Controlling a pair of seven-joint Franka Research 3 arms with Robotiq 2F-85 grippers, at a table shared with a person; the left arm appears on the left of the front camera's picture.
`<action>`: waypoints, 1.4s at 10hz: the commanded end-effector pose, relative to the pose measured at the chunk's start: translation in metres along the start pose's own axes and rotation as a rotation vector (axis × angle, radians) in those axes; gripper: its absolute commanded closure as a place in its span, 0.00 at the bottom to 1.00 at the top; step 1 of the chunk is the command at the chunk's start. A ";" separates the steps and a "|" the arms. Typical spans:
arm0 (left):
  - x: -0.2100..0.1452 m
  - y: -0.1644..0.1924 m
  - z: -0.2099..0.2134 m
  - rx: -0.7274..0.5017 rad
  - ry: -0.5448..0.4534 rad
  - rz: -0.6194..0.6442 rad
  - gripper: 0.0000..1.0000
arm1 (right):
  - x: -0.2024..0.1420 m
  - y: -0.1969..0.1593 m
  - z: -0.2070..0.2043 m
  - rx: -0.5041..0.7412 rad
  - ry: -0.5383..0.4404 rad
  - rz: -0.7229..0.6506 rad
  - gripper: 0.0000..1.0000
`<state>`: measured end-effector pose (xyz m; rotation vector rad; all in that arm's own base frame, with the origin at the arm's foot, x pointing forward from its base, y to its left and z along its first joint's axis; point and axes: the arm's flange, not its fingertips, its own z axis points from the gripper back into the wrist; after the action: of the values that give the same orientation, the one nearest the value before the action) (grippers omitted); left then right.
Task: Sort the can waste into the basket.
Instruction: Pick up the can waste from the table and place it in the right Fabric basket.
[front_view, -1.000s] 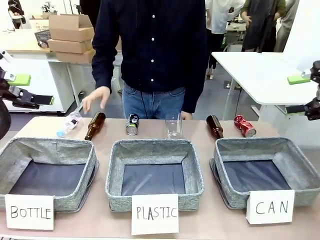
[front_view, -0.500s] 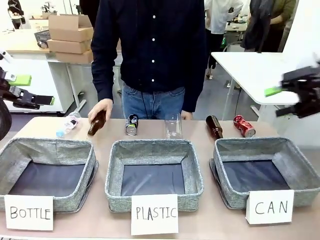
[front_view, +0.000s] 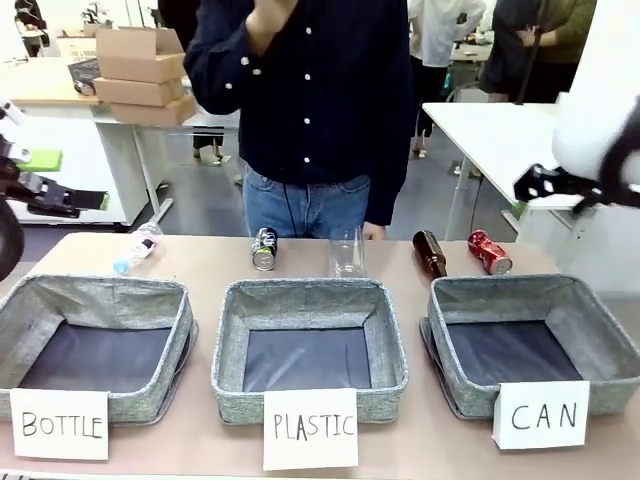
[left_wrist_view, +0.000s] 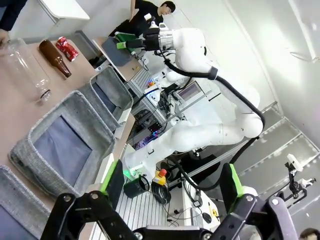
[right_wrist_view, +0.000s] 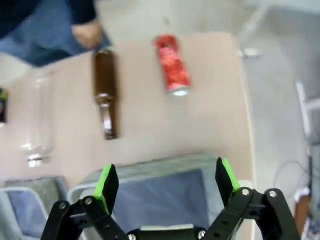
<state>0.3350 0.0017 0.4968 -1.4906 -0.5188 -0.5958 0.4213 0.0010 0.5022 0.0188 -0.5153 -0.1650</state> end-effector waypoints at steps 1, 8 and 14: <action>0.002 -0.002 -0.002 -0.020 -0.015 -0.026 0.00 | 0.004 0.017 0.003 0.099 -0.029 0.059 0.00; 0.002 -0.002 -0.002 -0.020 -0.015 -0.026 0.00 | 0.101 0.024 -0.121 0.035 0.231 0.306 0.00; 0.002 -0.002 -0.002 -0.020 -0.015 -0.026 0.00 | 0.113 0.016 -0.252 -0.007 0.323 0.177 0.00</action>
<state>0.3342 0.0027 0.4970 -1.4940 -0.5197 -0.5975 0.6319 -0.0059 0.3420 -0.0210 -0.1811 -0.0086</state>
